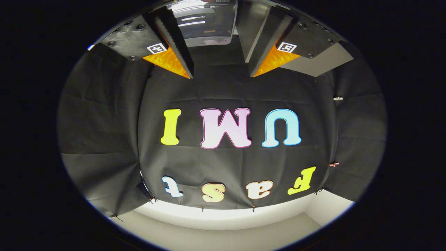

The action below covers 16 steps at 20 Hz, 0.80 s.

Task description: Put the clothes into the washing machine and then close the washing machine lid.

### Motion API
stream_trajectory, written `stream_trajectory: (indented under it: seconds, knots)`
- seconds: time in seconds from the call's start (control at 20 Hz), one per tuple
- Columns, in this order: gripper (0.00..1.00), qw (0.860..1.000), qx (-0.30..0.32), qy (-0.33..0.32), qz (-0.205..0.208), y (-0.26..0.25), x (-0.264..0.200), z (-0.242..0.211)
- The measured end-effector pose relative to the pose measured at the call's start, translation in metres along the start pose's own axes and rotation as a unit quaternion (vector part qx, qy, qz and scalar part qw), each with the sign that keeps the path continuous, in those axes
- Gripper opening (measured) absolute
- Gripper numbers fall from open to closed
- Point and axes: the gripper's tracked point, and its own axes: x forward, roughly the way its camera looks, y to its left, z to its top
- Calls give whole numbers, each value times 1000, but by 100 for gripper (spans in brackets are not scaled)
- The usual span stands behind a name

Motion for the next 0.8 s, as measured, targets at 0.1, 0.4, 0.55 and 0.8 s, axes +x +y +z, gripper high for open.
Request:
stream_trajectory:
  seconds: [0.1,0.4,0.55,0.8]
  knots:
    - [99,1000,-3,-2,5,5,-5,5]
    - [99,999,-27,-12,14,9,-19,9]
    - [99,1000,-21,-12,6,4,-19,7]
    - [99,1000,-12,-23,-3,-2,-19,15]
